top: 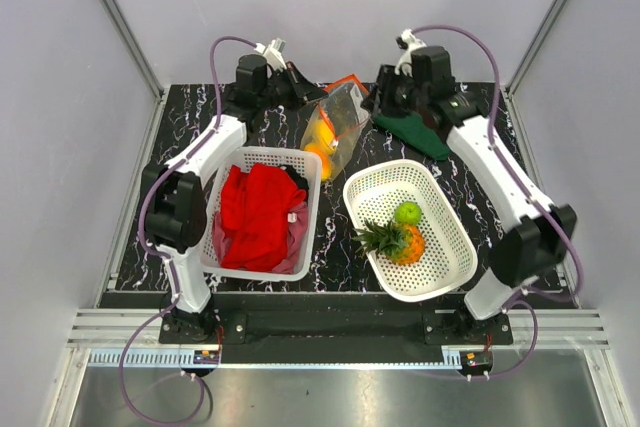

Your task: Open the zip-top bag and remove the fake food

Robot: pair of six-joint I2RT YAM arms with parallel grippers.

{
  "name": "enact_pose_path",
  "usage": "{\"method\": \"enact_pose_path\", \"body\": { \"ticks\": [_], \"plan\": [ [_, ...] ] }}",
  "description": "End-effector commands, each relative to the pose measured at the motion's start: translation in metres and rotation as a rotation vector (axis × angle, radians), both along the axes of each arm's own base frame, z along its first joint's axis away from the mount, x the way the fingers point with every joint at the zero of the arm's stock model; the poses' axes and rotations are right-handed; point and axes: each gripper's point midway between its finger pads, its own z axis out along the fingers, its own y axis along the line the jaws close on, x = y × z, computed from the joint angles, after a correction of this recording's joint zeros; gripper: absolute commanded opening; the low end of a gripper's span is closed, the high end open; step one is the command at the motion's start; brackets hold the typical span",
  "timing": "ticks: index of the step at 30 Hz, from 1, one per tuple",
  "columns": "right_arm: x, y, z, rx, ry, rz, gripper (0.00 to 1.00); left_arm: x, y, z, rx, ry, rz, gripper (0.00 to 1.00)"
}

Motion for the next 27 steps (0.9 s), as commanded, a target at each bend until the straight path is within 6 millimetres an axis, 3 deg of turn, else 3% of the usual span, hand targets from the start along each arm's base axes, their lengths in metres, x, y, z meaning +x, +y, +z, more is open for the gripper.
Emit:
{"method": "enact_pose_path", "body": {
  "ticks": [1, 2, 3, 4, 5, 6, 7, 8, 9, 10, 13, 16, 20, 22, 27],
  "plan": [
    [0.035, 0.046, 0.040, 0.037, -0.148, 0.123, 0.45, 0.005, -0.006, 0.027, -0.024, -0.078, -0.030, 0.00],
    [0.048, 0.053, 0.019, 0.022, -0.104, 0.119, 0.45, 0.005, -0.006, 0.025, -0.023, -0.072, -0.030, 0.00],
    [0.054, 0.056, 0.015, 0.021, -0.091, 0.114, 0.44, 0.005, -0.006, 0.024, -0.022, -0.072, -0.030, 0.00],
    [0.060, 0.059, 0.024, 0.033, -0.095, 0.107, 0.41, 0.004, -0.006, 0.020, -0.019, -0.067, -0.030, 0.00],
    [0.070, 0.069, 0.005, 0.018, -0.066, 0.109, 0.40, 0.004, -0.004, 0.020, -0.019, -0.068, -0.023, 0.00],
    [0.076, 0.074, 0.006, 0.020, -0.076, 0.108, 0.37, 0.003, -0.004, 0.015, -0.023, -0.065, -0.019, 0.00],
    [0.082, 0.080, -0.017, -0.003, -0.033, 0.110, 0.33, 0.003, -0.004, 0.015, -0.031, -0.064, -0.018, 0.00],
    [0.087, 0.083, -0.014, -0.007, -0.036, 0.094, 0.28, 0.003, -0.005, 0.012, -0.046, -0.048, -0.024, 0.00],
    [0.086, 0.082, -0.030, -0.038, 0.014, 0.083, 0.22, 0.004, -0.008, 0.011, -0.056, -0.053, -0.030, 0.00],
    [0.090, 0.083, -0.046, -0.060, 0.042, 0.072, 0.22, 0.005, -0.009, 0.011, -0.059, -0.053, -0.034, 0.00],
    [0.093, 0.079, -0.069, -0.099, 0.080, 0.035, 0.19, 0.011, -0.009, 0.001, -0.054, -0.030, -0.034, 0.00],
    [0.097, 0.072, -0.078, -0.135, 0.071, 0.013, 0.20, 0.017, -0.008, -0.003, -0.048, -0.032, -0.021, 0.00],
    [0.103, 0.080, -0.093, -0.142, 0.079, 0.051, 0.24, 0.024, -0.007, -0.004, -0.047, -0.031, -0.001, 0.00],
    [0.105, 0.086, -0.113, -0.136, 0.121, 0.064, 0.25, 0.026, -0.006, -0.005, -0.044, -0.029, 0.010, 0.00],
    [0.102, 0.087, -0.135, -0.134, 0.176, 0.053, 0.26, 0.033, 0.000, -0.006, -0.038, -0.029, 0.035, 0.00]
  ]
}}
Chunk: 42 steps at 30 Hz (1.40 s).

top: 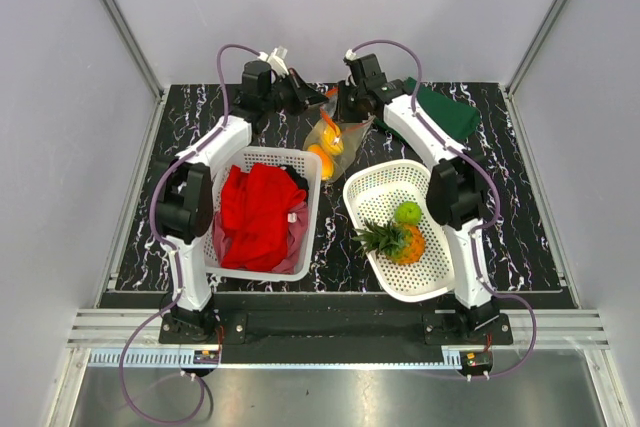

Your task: Open the zip-top bag and remove the fake food

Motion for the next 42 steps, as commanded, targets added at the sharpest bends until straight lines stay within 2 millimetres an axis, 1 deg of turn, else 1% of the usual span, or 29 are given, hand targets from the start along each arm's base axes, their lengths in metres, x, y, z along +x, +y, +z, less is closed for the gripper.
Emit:
{"method": "enact_pose_path", "body": {
  "ticks": [1, 2, 5, 6, 8, 9, 12, 13, 15, 16, 17, 19, 20, 21, 22, 23, 25, 26, 27, 29, 31, 33, 34, 35, 36, 37, 39, 40, 42],
  "plan": [
    [0.002, 0.006, -0.006, 0.011, 0.000, 0.004, 0.28, 0.015, 0.003, 0.030, -0.025, -0.092, 0.019, 0.00],
    [0.001, 0.005, -0.009, 0.004, 0.005, 0.005, 0.28, 0.016, 0.004, 0.031, -0.023, -0.091, 0.020, 0.00],
    [0.004, 0.008, -0.018, -0.001, 0.008, 0.017, 0.35, 0.018, 0.006, 0.032, -0.024, -0.099, 0.030, 0.00],
    [0.007, 0.010, -0.027, -0.002, 0.011, 0.020, 0.40, 0.018, 0.005, 0.032, -0.028, -0.098, 0.026, 0.00],
    [0.011, 0.013, -0.032, 0.005, 0.014, 0.029, 0.42, 0.019, 0.004, 0.026, -0.027, -0.083, 0.026, 0.00],
    [0.011, 0.016, -0.043, 0.000, 0.031, 0.038, 0.45, 0.020, 0.004, 0.025, -0.027, -0.081, 0.028, 0.00],
    [0.015, 0.019, -0.054, 0.008, 0.033, 0.047, 0.53, 0.022, 0.004, 0.018, -0.027, -0.075, 0.026, 0.00],
    [0.016, 0.018, -0.058, 0.010, 0.038, 0.047, 0.58, 0.021, 0.002, 0.018, -0.029, -0.075, 0.022, 0.00],
    [0.017, 0.021, -0.062, 0.018, 0.034, 0.052, 0.61, 0.023, 0.003, 0.013, -0.026, -0.069, 0.024, 0.00],
    [0.016, 0.023, -0.068, 0.023, 0.042, 0.061, 0.66, 0.023, 0.002, 0.012, -0.028, -0.066, 0.023, 0.00],
    [0.019, 0.027, -0.067, 0.044, 0.024, 0.065, 0.68, 0.023, 0.002, 0.010, -0.030, -0.063, 0.022, 0.00],
    [0.020, 0.032, -0.076, 0.063, 0.031, 0.088, 0.73, 0.024, 0.001, 0.006, -0.032, -0.061, 0.019, 0.00],
    [0.022, 0.034, -0.079, 0.066, 0.025, 0.093, 0.77, 0.024, 0.001, 0.004, -0.032, -0.056, 0.018, 0.00],
    [0.022, 0.036, -0.093, 0.060, 0.046, 0.098, 0.78, 0.025, 0.001, -0.001, -0.029, -0.047, 0.019, 0.00],
    [0.022, 0.038, -0.094, 0.071, 0.049, 0.113, 0.80, 0.026, 0.001, -0.003, -0.031, -0.043, 0.019, 0.00],
    [0.023, 0.041, -0.104, 0.078, 0.053, 0.129, 0.81, 0.026, 0.002, -0.005, -0.034, -0.039, 0.020, 0.00],
    [0.022, 0.047, -0.109, 0.097, 0.066, 0.155, 0.81, 0.028, 0.003, -0.011, -0.036, -0.031, 0.022, 0.00],
    [0.020, 0.048, -0.120, 0.095, 0.083, 0.159, 0.80, 0.028, 0.004, -0.013, -0.034, -0.027, 0.024, 0.00],
    [0.019, 0.047, -0.125, 0.093, 0.094, 0.160, 0.80, 0.028, 0.005, -0.015, -0.033, -0.027, 0.025, 0.00],
    [0.019, 0.046, -0.135, 0.082, 0.107, 0.150, 0.77, 0.029, 0.010, -0.022, -0.033, -0.013, 0.035, 0.00],
    [0.019, 0.046, -0.139, 0.081, 0.109, 0.154, 0.75, 0.029, 0.013, -0.024, -0.038, -0.010, 0.040, 0.00],
    [0.020, 0.046, -0.139, 0.077, 0.102, 0.154, 0.62, 0.030, 0.015, -0.025, -0.041, -0.008, 0.044, 0.00],
    [0.022, 0.045, -0.132, 0.075, 0.087, 0.155, 0.54, 0.030, 0.015, -0.026, -0.042, -0.007, 0.043, 0.00],
    [0.023, 0.044, -0.126, 0.071, 0.074, 0.151, 0.49, 0.030, 0.014, -0.025, -0.044, -0.007, 0.042, 0.00],
    [0.022, 0.044, -0.123, 0.072, 0.070, 0.150, 0.47, 0.030, 0.014, -0.023, -0.047, -0.011, 0.039, 0.00],
    [0.024, 0.043, -0.108, 0.076, 0.044, 0.151, 0.46, 0.029, 0.014, -0.021, -0.047, -0.014, 0.039, 0.00],
    [0.023, 0.042, -0.093, 0.074, 0.027, 0.148, 0.33, 0.030, 0.015, -0.016, -0.046, -0.025, 0.040, 0.00],
    [0.023, 0.041, -0.075, 0.082, 0.002, 0.147, 0.25, 0.030, 0.016, -0.014, -0.046, -0.029, 0.039, 0.00],
    [0.019, 0.037, -0.061, 0.066, -0.001, 0.142, 0.15, 0.030, 0.019, -0.008, -0.047, -0.040, 0.042, 0.00]
  ]
}}
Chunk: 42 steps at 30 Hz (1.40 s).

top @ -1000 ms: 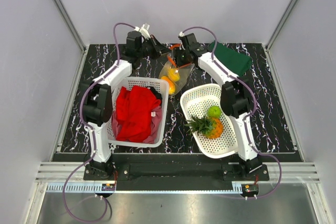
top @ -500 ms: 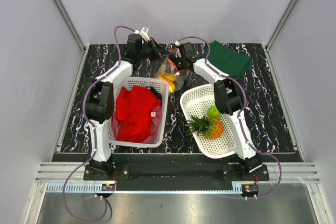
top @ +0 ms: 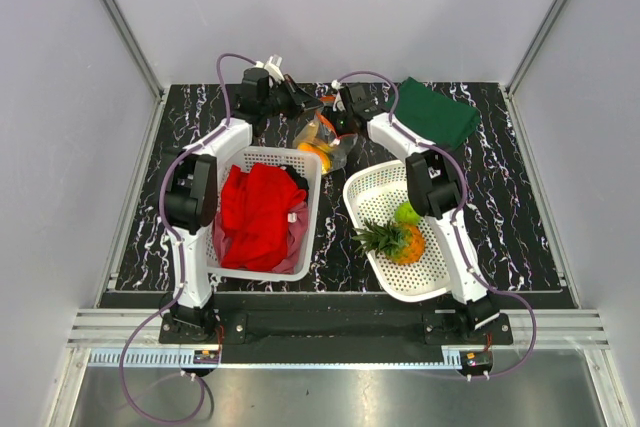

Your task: Open the zip-top bag and remove the fake food

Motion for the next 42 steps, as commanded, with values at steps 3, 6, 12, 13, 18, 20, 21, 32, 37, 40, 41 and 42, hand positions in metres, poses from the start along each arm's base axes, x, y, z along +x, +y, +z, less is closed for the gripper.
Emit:
{"method": "enact_pose_path", "body": {
  "ticks": [3, 6, 12, 13, 18, 20, 21, 32, 37, 40, 41, 42],
  "plan": [
    [-0.004, -0.010, 0.105, -0.009, -0.114, -0.005, 0.06, 0.000, 0.006, 0.041, -0.020, -0.116, -0.023, 0.00],
    [-0.017, -0.017, 0.128, -0.026, -0.096, -0.006, 0.06, -0.004, 0.008, 0.045, -0.012, -0.125, -0.034, 0.00],
    [-0.035, -0.039, 0.159, -0.099, -0.081, -0.044, 0.01, -0.014, 0.007, 0.060, -0.018, -0.157, -0.059, 0.00],
    [-0.035, -0.044, 0.163, -0.113, -0.091, -0.057, 0.00, -0.015, 0.008, 0.061, -0.016, -0.160, -0.061, 0.00],
    [-0.049, -0.050, 0.157, -0.142, -0.070, -0.020, 0.16, -0.019, 0.012, 0.081, -0.026, -0.194, -0.070, 0.00],
    [-0.058, -0.048, 0.150, -0.130, -0.029, 0.005, 0.22, -0.017, 0.012, 0.091, -0.021, -0.215, -0.075, 0.00],
    [-0.063, -0.047, 0.151, -0.119, -0.018, 0.013, 0.23, -0.017, 0.012, 0.092, -0.019, -0.219, -0.080, 0.00],
    [-0.117, -0.044, 0.122, -0.090, 0.174, 0.181, 0.00, 0.004, 0.002, 0.097, 0.023, -0.280, -0.177, 0.00],
    [-0.118, -0.074, 0.117, -0.227, 0.125, 0.113, 0.00, 0.010, 0.011, 0.097, 0.050, -0.278, -0.144, 0.00],
    [-0.113, -0.079, 0.125, -0.234, 0.057, 0.095, 0.00, 0.011, 0.018, 0.102, 0.070, -0.311, -0.122, 0.00],
    [-0.110, -0.082, 0.124, -0.248, 0.052, 0.071, 0.00, 0.010, 0.018, 0.106, 0.056, -0.324, -0.129, 0.00],
    [-0.106, -0.087, 0.117, -0.256, 0.069, 0.050, 0.00, 0.008, 0.016, 0.110, 0.037, -0.336, -0.142, 0.00]
  ]
}}
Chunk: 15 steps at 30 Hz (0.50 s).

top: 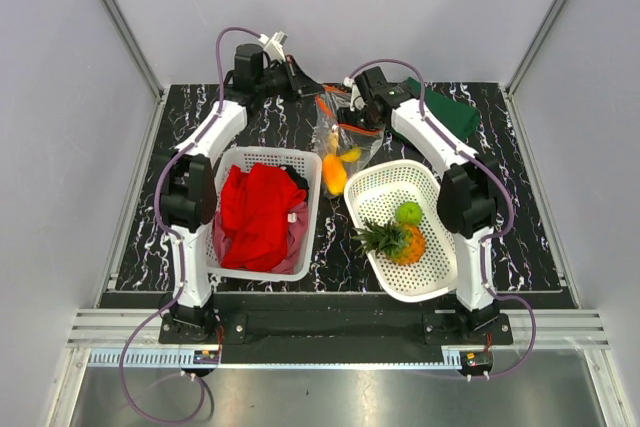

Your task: Open the zip-top bag and remove the fake food

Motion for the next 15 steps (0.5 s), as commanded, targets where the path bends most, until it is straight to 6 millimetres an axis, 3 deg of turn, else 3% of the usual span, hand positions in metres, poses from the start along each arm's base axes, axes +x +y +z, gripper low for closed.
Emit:
{"method": "enact_pose_path", "body": {
  "ticks": [1, 3, 4, 5, 6, 7, 8, 10, 15],
  "plan": [
    [0.004, -0.018, 0.027, -0.033, -0.070, -0.034, 0.00, 0.008, 0.014, 0.061, -0.074, -0.212, -0.001, 0.00],
    [0.007, -0.008, 0.020, -0.001, -0.033, -0.041, 0.07, 0.000, 0.005, 0.062, -0.099, -0.199, -0.035, 0.00],
    [0.017, -0.003, 0.030, 0.024, -0.058, -0.051, 0.08, -0.006, 0.001, 0.069, -0.118, -0.213, -0.051, 0.00],
    [0.022, 0.001, 0.019, 0.026, -0.027, -0.071, 0.10, -0.014, -0.007, 0.054, -0.120, -0.179, -0.062, 0.00],
    [0.027, 0.005, 0.021, 0.047, -0.021, -0.075, 0.15, -0.018, -0.010, 0.053, -0.128, -0.182, -0.066, 0.00],
    [0.038, 0.011, 0.035, 0.082, -0.051, -0.080, 0.15, -0.024, -0.013, 0.062, -0.149, -0.211, -0.066, 0.00],
    [0.041, 0.014, 0.022, 0.089, -0.008, -0.090, 0.16, -0.030, -0.019, 0.048, -0.145, -0.178, -0.072, 0.00],
    [0.046, 0.022, 0.027, 0.136, 0.004, -0.081, 0.22, -0.032, -0.023, 0.040, -0.147, -0.160, -0.066, 0.00],
    [0.038, 0.019, -0.014, 0.092, 0.090, -0.084, 0.24, -0.034, -0.027, 0.020, -0.146, -0.124, -0.068, 0.00]
  ]
}}
